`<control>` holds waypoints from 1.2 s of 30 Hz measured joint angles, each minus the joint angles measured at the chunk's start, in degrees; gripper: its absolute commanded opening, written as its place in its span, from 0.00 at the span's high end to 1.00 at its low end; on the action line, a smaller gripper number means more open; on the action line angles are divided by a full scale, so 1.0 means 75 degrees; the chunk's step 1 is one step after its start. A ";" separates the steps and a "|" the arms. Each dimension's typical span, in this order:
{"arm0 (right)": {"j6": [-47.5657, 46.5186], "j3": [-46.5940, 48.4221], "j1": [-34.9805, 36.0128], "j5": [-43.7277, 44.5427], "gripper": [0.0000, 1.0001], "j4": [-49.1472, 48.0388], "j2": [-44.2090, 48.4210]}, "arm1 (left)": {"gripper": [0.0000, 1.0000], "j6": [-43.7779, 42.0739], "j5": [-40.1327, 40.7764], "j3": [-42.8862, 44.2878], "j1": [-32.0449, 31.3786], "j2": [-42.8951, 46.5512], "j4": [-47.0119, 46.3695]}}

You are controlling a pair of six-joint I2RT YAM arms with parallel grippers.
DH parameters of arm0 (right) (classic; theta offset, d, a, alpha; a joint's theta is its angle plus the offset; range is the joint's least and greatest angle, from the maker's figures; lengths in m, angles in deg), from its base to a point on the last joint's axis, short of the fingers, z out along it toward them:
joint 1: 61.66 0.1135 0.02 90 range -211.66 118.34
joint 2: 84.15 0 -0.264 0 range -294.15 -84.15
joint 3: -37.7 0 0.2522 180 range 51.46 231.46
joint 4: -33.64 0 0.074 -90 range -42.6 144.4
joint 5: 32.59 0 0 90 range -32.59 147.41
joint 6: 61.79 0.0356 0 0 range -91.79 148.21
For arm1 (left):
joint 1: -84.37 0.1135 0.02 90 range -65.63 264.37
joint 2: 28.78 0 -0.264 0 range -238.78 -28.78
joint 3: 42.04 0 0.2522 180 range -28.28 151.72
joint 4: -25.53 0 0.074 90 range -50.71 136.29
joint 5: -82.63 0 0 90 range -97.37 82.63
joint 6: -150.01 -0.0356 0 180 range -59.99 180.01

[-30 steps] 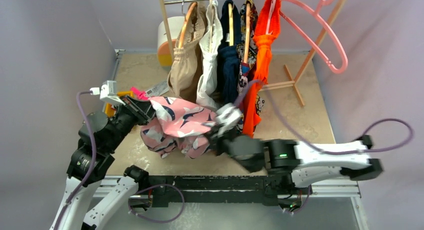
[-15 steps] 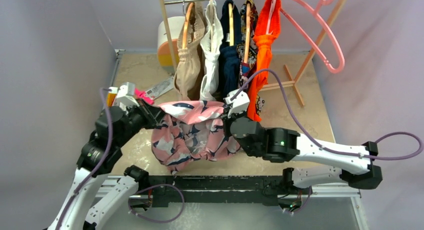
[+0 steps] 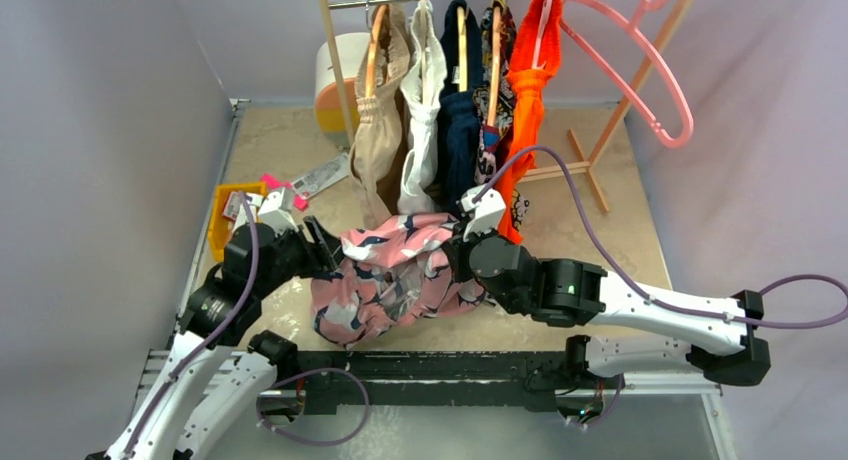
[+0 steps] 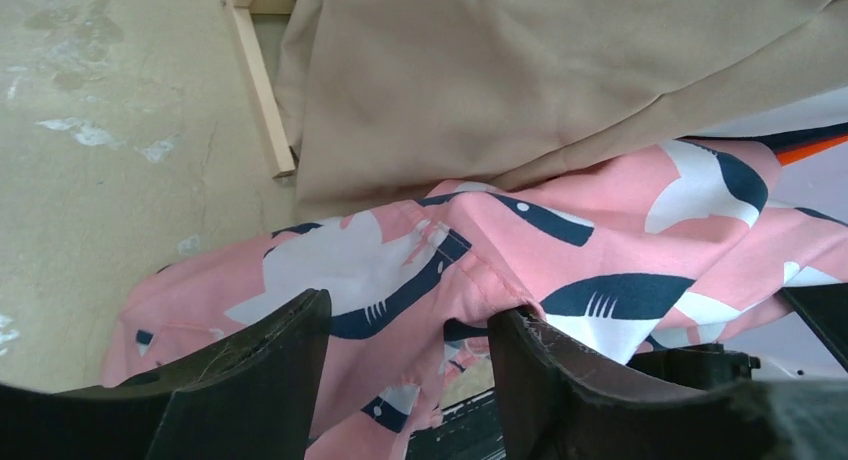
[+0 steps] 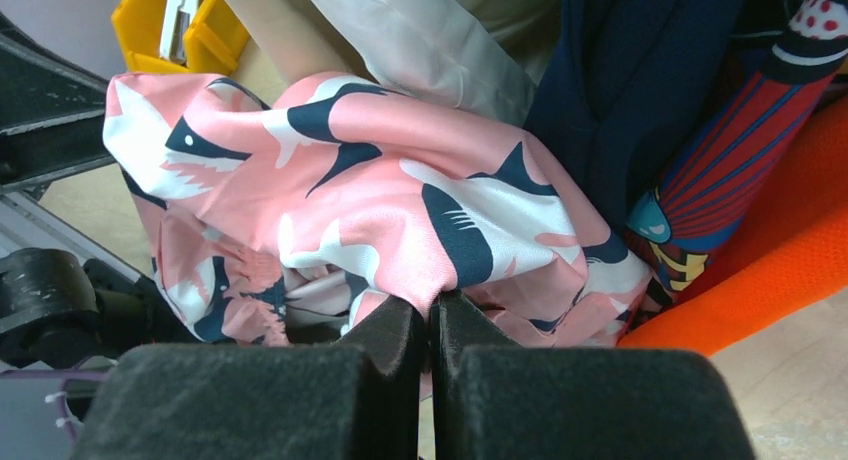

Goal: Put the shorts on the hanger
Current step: Adjust the shorts at the center of the board.

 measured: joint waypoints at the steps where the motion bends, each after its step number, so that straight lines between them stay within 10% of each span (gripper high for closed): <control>1: 0.0044 0.0000 0.0000 -0.0012 1.00 0.0000 -0.0020 | 0.39 -0.0012 0.0061 0.0017 0.0000 0.0093 0.0131; 24: 0.0466 0.0000 -0.0015 0.0140 1.00 -0.0321 -0.0906 | 0.35 -0.0490 0.0245 0.1422 0.0000 -0.0277 0.2844; 36: 0.0323 -0.0023 -0.0067 0.0099 1.00 -0.0705 -0.0944 | 0.34 -0.0370 -0.0647 0.0848 0.0000 -0.0224 0.2055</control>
